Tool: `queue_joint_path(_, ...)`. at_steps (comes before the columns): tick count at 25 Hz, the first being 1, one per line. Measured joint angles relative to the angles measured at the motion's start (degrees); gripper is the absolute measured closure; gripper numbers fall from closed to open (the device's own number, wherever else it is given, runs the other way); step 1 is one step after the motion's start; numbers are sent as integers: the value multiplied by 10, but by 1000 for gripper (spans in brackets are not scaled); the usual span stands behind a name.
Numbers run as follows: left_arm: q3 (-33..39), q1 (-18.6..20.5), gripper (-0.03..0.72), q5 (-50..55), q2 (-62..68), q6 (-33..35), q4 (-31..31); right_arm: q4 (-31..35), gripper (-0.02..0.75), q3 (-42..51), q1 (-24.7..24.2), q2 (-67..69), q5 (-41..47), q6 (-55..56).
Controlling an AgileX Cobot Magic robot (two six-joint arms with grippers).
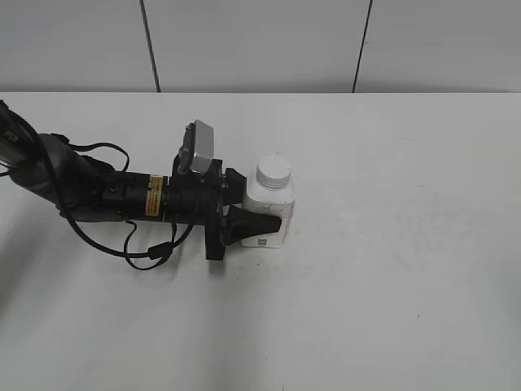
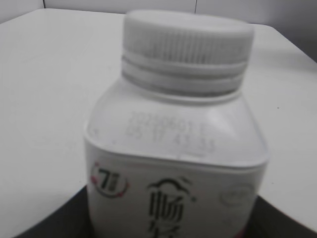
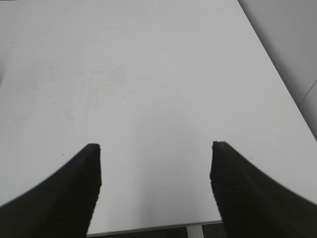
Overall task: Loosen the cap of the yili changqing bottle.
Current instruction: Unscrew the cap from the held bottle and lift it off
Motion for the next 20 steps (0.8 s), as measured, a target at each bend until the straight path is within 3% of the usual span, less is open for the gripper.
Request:
queue_joint_path(8,0,0,312,0,0,0,0,-2,192,-3,0,17,0,6)
queue_joint_path(20,0,0,312,0,0,0,0,45,192,-68,0,272,2,7)
